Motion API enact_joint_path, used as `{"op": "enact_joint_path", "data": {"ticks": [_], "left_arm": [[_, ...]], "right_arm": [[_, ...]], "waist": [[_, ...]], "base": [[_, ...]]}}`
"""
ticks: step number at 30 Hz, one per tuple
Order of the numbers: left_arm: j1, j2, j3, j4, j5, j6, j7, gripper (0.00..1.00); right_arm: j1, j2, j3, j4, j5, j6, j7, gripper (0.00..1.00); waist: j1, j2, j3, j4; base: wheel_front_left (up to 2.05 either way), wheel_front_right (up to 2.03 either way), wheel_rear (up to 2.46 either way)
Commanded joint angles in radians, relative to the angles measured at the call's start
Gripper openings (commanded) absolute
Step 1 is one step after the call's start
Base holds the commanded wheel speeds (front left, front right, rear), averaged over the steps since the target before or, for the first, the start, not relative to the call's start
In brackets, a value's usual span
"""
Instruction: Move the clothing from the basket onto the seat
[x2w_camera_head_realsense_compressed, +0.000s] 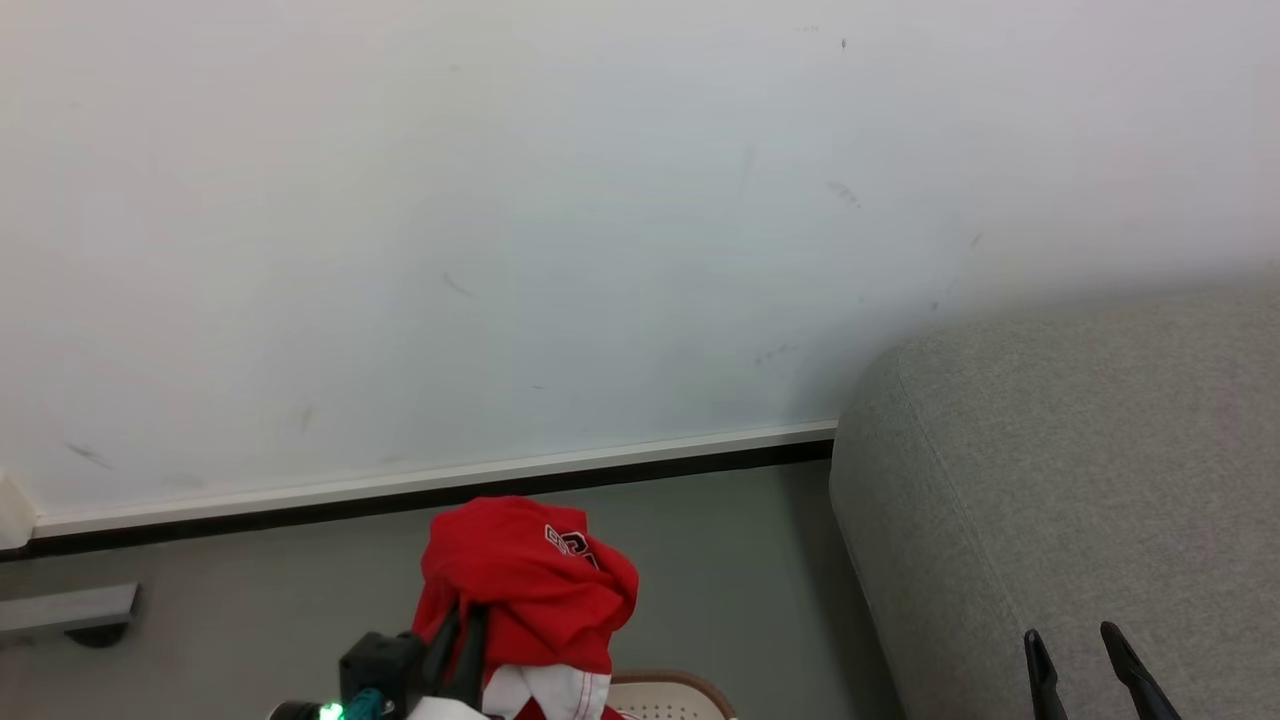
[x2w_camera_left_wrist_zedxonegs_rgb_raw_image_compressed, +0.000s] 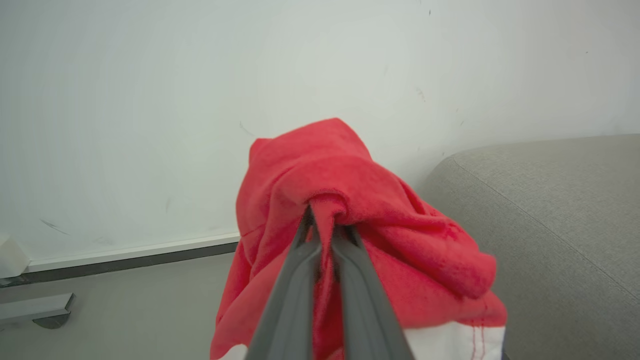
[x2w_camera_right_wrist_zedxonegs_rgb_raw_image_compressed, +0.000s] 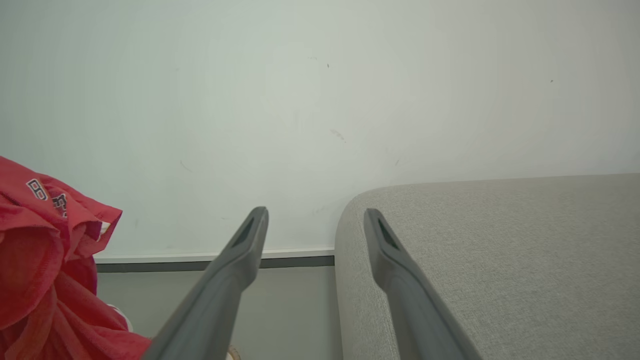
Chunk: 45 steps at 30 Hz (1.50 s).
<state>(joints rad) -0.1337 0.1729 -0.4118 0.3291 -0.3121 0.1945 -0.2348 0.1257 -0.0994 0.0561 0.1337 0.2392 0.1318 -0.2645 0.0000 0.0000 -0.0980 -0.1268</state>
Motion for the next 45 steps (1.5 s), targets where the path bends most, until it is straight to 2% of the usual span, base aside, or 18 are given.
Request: {"op": "enact_joint_path", "data": {"ticks": [1,21,28,34,45], "left_arm": [[0.011,0.01,0.0,-0.012,-0.006,0.003,0.001,0.0],[0.016,0.028,-0.017,-0.066,-0.011,0.017,0.027,0.0],[0.01,0.033,-0.023,-0.082,-0.012,0.021,0.035,0.0],[-0.009,0.041,-0.035,-0.11,-0.006,0.012,0.048,0.0],[-0.022,0.047,-0.072,-0.197,0.004,-0.001,0.091,0.0]], "right_arm": [[0.011,-0.007,0.0,0.004,0.0,-0.002,0.0,1.0],[0.002,0.0,0.004,0.006,0.008,-0.002,0.0,1.0],[-0.02,-0.016,0.032,-0.01,0.011,-0.002,0.0,1.0],[-0.055,-0.067,0.137,-0.041,0.041,-0.002,0.0,1.0],[-0.186,-0.25,0.483,-0.058,0.163,-0.002,0.002,1.0]], "waist": [[0.0,0.0,0.001,0.0],[0.0,0.0,0.003,0.006],[0.0,0.0,0.006,0.004],[0.0,0.0,0.006,0.002],[0.0,0.0,0.0,0.005]], "base": [[0.0,0.0,0.0],[0.0,0.0,0.0],[0.0,0.0,0.0],[0.0,0.0,0.0],[0.0,0.0,0.0]]}}
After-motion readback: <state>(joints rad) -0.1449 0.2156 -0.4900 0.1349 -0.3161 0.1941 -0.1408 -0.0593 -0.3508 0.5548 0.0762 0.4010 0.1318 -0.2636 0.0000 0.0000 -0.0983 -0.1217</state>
